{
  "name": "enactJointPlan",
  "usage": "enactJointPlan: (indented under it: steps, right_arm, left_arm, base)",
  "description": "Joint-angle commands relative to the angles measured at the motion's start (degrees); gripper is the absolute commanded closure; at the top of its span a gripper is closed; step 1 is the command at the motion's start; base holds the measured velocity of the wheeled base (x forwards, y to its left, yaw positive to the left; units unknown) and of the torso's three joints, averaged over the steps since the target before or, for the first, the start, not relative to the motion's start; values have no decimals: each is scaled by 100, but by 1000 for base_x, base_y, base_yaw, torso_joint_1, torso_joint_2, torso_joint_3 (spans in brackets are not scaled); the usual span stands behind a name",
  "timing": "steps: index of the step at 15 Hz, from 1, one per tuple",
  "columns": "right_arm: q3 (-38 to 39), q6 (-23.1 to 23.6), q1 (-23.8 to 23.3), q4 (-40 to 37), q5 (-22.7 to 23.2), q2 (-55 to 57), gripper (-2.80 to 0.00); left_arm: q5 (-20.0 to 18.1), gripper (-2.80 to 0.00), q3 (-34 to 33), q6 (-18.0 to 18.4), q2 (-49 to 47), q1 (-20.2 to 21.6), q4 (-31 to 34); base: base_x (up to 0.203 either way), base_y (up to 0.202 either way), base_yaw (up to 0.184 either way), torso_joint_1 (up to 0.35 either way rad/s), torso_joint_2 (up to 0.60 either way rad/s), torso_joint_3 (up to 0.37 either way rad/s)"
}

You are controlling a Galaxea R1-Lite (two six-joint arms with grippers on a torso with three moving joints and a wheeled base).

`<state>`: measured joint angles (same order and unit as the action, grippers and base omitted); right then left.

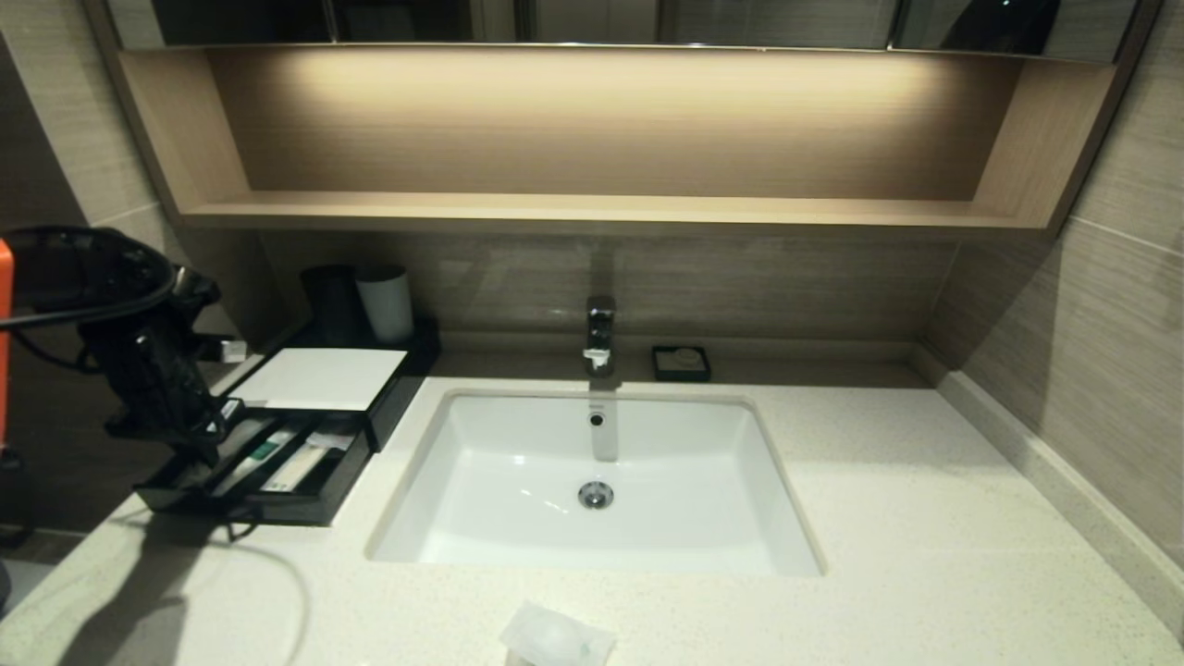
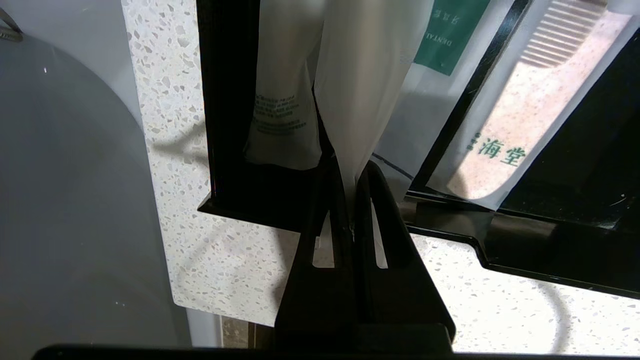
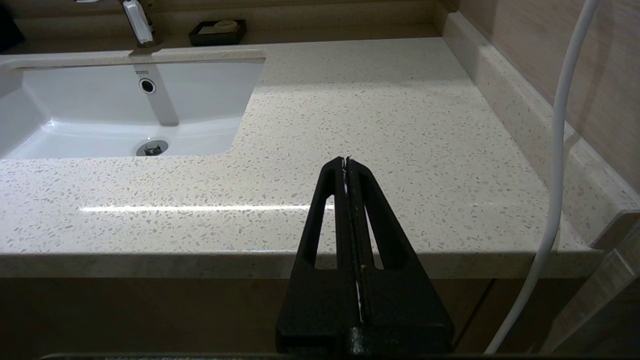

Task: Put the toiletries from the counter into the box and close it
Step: Place the bathroom toiletry into the drawer

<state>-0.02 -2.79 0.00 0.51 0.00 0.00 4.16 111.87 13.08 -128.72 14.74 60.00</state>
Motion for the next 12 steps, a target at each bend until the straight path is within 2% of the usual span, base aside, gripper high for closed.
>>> enactJointPlan:
  steps: [1,3,4,12]
  right_arm:
    - [0,-3,0,2,0,5,0]
    - [2,-3,0,2,0,0,0]
    - [2,-3,0,2,0,0,0]
    - [2,-3,0,2,0,9,0]
  left_arm:
    - [-11,0,1,2,-12,3,3]
    - [-29,0,1,-7,-13,3,-50]
    - [-37,-280,1,-70,-22,-1,-91]
    - [-161,-280,1,-394,84,-41,-542]
  base:
    - [0,0,0,0,0,0]
    - [0,0,0,0,0,0]
    - [0,0,0,0,0,0]
    - [0,0,0,0,0,0]
